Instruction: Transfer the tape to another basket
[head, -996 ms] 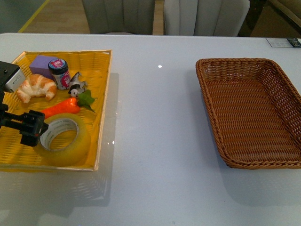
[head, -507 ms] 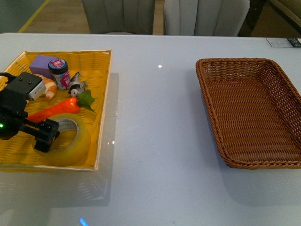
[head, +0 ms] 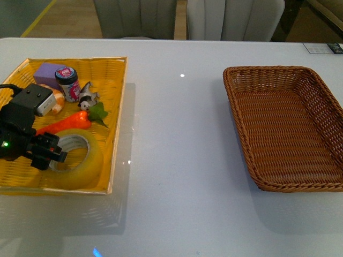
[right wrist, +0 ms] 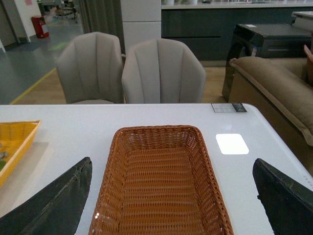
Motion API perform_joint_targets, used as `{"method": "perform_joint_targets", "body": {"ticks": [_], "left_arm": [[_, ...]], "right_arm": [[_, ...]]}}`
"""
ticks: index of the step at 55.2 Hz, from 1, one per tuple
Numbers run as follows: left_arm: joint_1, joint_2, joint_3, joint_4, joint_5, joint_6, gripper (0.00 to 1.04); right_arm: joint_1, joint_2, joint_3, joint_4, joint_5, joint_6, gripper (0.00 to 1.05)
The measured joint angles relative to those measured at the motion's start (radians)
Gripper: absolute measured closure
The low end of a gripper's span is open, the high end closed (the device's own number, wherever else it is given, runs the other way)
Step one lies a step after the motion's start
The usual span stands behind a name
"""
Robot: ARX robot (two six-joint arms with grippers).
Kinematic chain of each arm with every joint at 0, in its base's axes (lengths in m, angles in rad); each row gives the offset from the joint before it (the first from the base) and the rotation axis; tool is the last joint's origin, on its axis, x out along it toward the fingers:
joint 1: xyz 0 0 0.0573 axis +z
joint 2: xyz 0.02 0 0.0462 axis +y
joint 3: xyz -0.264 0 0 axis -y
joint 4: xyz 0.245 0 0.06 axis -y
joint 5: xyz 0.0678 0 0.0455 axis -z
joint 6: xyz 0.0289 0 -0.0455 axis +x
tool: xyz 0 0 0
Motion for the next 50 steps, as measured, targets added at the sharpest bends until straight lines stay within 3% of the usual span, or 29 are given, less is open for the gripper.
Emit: {"method": "perform_joint_targets", "body": {"ticks": [11, 35, 50], "left_arm": [[0.013, -0.087, -0.027, -0.044, 0.034, -0.057, 0.9], [0.036, -0.382, -0.076, -0.152, 0.093, -0.149, 0.91], [-0.054, -0.555, -0.068, -0.217, 0.093, -0.259, 0.91]], "right_arm": [[0.0, 0.0, 0.0, 0.0, 0.0, 0.0, 0.09], [0.0, 0.0, 0.0, 0.0, 0.0, 0.0, 0.09], [0.0, 0.0, 0.0, 0.0, 0.0, 0.0, 0.09]]}}
